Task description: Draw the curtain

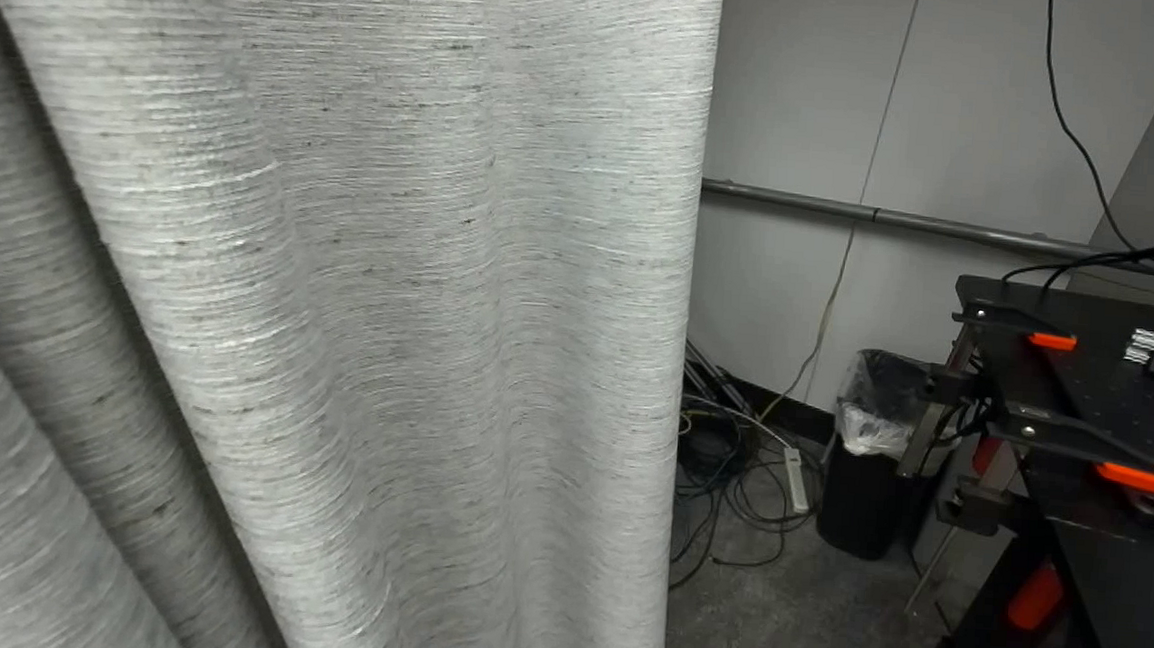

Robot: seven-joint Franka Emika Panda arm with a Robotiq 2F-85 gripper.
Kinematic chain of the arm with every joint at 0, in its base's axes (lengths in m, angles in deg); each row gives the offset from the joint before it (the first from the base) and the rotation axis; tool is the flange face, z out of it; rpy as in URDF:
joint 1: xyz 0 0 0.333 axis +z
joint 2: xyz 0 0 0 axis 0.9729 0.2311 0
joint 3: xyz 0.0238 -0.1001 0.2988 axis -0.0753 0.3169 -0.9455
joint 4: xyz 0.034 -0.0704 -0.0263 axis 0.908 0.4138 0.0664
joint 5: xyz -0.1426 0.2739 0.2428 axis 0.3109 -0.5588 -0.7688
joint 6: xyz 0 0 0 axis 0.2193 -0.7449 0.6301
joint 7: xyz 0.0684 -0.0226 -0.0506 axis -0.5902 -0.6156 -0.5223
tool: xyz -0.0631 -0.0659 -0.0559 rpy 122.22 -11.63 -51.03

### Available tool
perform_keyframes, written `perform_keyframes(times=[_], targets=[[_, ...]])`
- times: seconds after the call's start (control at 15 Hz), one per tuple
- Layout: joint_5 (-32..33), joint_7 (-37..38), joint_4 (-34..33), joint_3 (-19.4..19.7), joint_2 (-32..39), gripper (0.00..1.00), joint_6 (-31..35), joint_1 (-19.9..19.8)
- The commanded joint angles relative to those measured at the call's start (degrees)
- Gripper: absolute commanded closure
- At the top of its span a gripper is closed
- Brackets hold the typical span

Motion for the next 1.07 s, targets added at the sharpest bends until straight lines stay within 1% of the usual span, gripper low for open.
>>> perform_keyframes(times=[0.0, 0.4, 0.47, 0.53, 0.6, 0.73, 0.8, 1.0], targets=[[-8.93, -6.61, 0.29, -4.18, 1.96, 0.97, 0.14, -3.08], [-8.93, -6.61, 0.29, -4.18, 1.96, 0.97, 0.14, -3.08], [-8.93, -6.61, 0.29, -4.18, 1.96, 0.72, 0.14, -3.08], [-2.17, -1.21, -0.06, -0.92, 0.34, 0.71, 0.13, -0.64], [-2.91, -2.47, -0.06, -1.62, 0.85, 0.65, 0.0, -1.13], [-2.96, -2.61, 0.22, -1.43, 0.88, 0.51, 0.12, -0.84], [-2.93, -2.59, 0.24, -1.51, 1.07, 0.42, 0.08, -0.93], [-1.94, -1.57, -0.01, -3.08, 3.36, 0.2, -0.69, -3.2]])
